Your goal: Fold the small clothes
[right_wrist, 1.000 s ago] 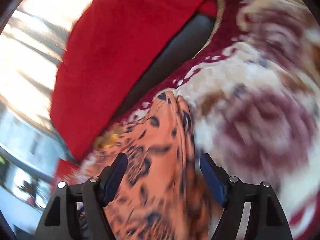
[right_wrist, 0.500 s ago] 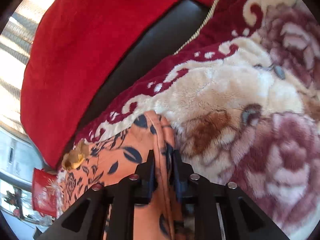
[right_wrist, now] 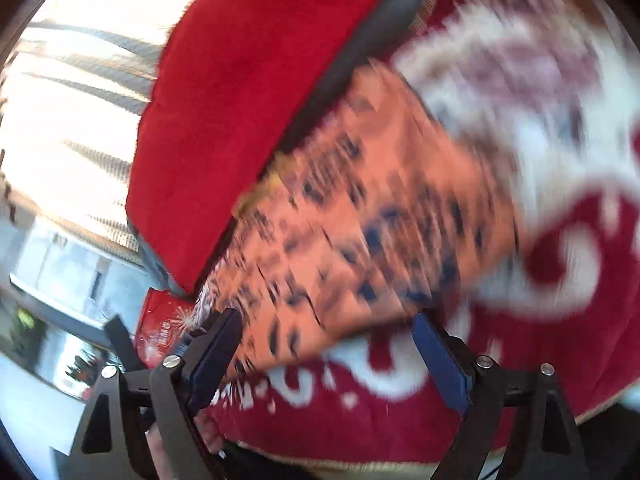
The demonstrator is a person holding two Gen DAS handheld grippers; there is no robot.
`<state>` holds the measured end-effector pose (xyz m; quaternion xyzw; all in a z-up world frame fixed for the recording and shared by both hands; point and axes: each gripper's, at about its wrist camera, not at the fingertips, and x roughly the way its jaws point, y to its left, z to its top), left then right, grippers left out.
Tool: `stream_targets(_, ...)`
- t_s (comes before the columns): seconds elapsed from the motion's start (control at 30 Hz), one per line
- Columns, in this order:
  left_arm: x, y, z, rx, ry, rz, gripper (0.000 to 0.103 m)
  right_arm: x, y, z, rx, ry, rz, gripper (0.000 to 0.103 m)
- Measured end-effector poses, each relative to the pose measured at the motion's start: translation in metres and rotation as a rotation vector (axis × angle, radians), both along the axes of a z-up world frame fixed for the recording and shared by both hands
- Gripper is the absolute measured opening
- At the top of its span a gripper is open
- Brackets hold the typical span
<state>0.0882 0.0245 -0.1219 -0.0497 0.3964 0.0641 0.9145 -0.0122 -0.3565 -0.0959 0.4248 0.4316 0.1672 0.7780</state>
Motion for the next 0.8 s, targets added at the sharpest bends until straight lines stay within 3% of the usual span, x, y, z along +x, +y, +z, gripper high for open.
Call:
stream_targets(0.13,0.009,-0.002,-0.023,0.043,0.095,-0.026,0.096,0.016,-0.008,0.003,0.039,-0.028,-0.067,0.089)
stream_targets(0.23,0.008,0.0,-0.017,0.014,0.089,0.0,0.095,0.028,-0.016,-0.003,0.077,0.022,-0.13,0.088)
stream_targets(0.33,-0.001,-0.003,0.004,0.004,-0.008,-0.001,0.095,0.033,-0.02,0.002,0.075,0.006,-0.188,0.086)
stream_targets(0.4,0.0,-0.01,0.008,0.023,-0.037,-0.018,0.095,0.035,-0.021,0.001,0.053,0.009,-0.221,0.074)
stream_targets(0.47,0.014,-0.023,-0.011,0.064,0.043,-0.069,0.095,0.04,-0.024,-0.005,0.035,0.037,-0.253,0.065)
stream_targets(0.5,0.024,-0.027,-0.028,0.075,0.115,-0.092,0.095,0.042,-0.024,-0.007,0.036,0.045,-0.265,0.064)
stream_targets(0.63,0.022,-0.028,-0.035,0.075,0.08,-0.094,0.096,0.051,-0.02,0.001,-0.031,0.04,-0.286,0.062)
stream_targets(0.7,0.023,-0.022,-0.032,0.038,0.091,-0.11,0.095,0.068,-0.012,0.008,-0.117,0.047,-0.227,0.013)
stream_targets(0.8,0.015,0.002,-0.015,-0.04,0.053,-0.091,0.093,0.084,0.012,0.049,-0.279,-0.024,-0.173,0.011)
